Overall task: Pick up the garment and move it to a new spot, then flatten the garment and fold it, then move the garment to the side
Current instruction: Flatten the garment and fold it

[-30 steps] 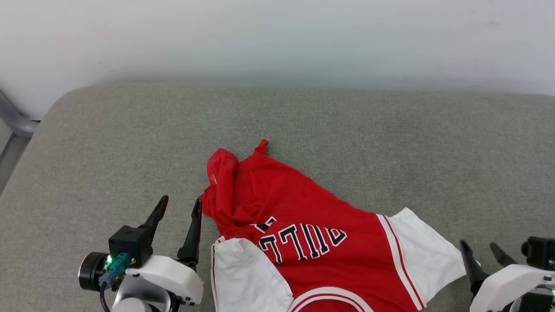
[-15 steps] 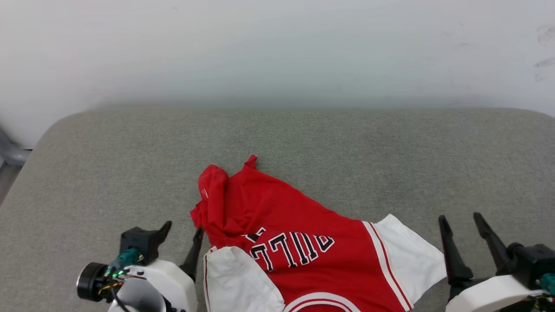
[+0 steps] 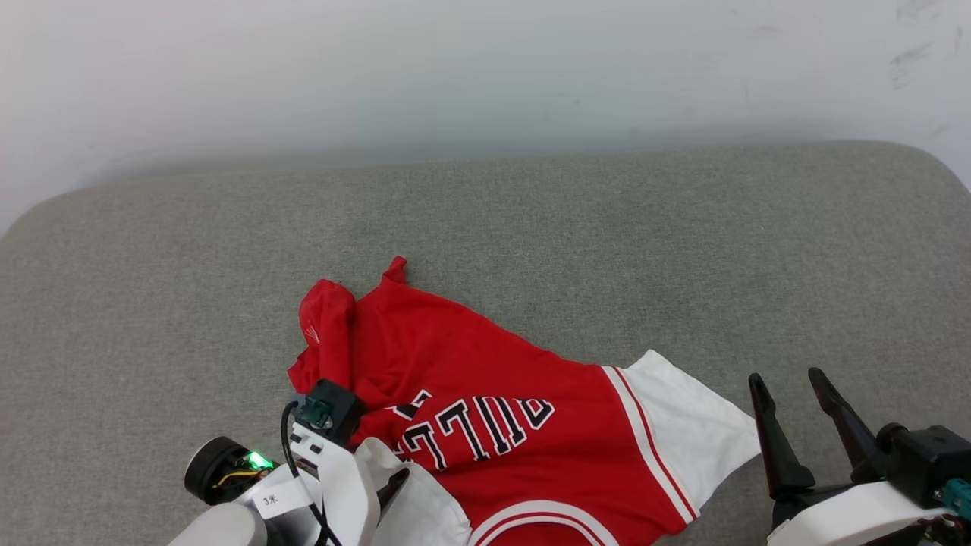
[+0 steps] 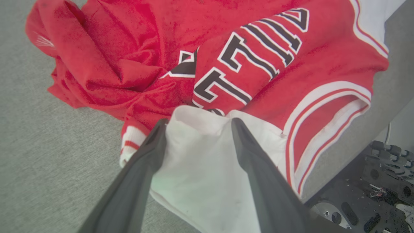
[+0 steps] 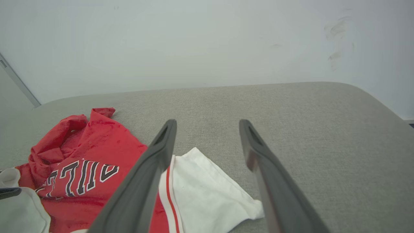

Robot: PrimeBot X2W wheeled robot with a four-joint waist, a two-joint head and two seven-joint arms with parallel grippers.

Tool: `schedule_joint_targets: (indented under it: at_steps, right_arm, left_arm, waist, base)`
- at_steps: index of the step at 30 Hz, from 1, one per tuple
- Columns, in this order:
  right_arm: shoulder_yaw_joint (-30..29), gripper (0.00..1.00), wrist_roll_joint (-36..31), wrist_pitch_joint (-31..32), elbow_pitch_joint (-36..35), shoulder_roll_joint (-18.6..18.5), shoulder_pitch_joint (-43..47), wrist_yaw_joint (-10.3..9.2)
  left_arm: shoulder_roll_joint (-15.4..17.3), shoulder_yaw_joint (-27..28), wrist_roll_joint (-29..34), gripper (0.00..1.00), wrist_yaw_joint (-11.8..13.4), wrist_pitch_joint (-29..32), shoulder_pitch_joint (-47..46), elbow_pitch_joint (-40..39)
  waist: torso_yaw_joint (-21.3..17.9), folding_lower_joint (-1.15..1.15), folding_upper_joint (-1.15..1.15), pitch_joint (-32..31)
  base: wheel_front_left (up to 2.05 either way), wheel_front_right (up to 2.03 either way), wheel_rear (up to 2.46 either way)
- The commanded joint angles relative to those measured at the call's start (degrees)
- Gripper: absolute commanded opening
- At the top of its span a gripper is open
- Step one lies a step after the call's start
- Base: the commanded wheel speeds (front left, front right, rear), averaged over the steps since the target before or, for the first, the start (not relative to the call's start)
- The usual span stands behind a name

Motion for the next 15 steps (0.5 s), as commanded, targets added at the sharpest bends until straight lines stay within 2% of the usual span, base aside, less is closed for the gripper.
schedule_joint_targets:
  at_steps: [1, 2, 3, 12, 15]
  right_arm:
    - [-0.09, 1.00, 0.49, -0.31, 0.30, 0.10, -0.45, -0.04]
    - [-0.12, 1.00, 0.63, -0.53, 0.32, 0.10, -0.67, -0.04]
    - [-0.28, 1.00, 0.74, -0.59, 0.42, 0.09, -0.76, -0.04]
    - [-2.52, 1.00, 1.86, -1.63, 1.20, 0.10, -1.40, -0.04]
    - [-3.51, 1.00, 2.08, -1.37, 1.21, 0.10, -1.37, -0.04]
  left_arm:
    - [0.79, -0.54, -0.84, 0.65, -0.61, 2.37, -0.93, 0.26]
    - [1.07, -0.63, -0.99, 0.35, -0.82, 3.07, -1.15, 0.12]
    - [1.24, -0.53, -1.17, 0.00, -0.86, 3.43, -1.37, -0.12]
    - [4.32, 1.13, 0.51, 0.00, 0.13, 2.14, -1.90, -2.74]
    - [6.96, 2.88, 0.10, 0.00, 0.97, 2.21, -1.01, -4.25]
  waist:
    - [-0.74, 0.00, 0.00, 0.93]
    - [-0.87, 0.00, 0.00, 1.14]
    - [-0.92, 0.00, 0.00, 1.33]
    - [1.10, 0.00, 0.00, 2.16]
    - [3.48, 0.00, 0.00, 2.32]
  base:
    - [0.00, 0.00, 0.00]
    - [0.00, 0.00, 0.00]
    - [0.00, 0.00, 0.00]
    - [0.00, 0.00, 0.00]
    - [0.00, 0.00, 0.00]
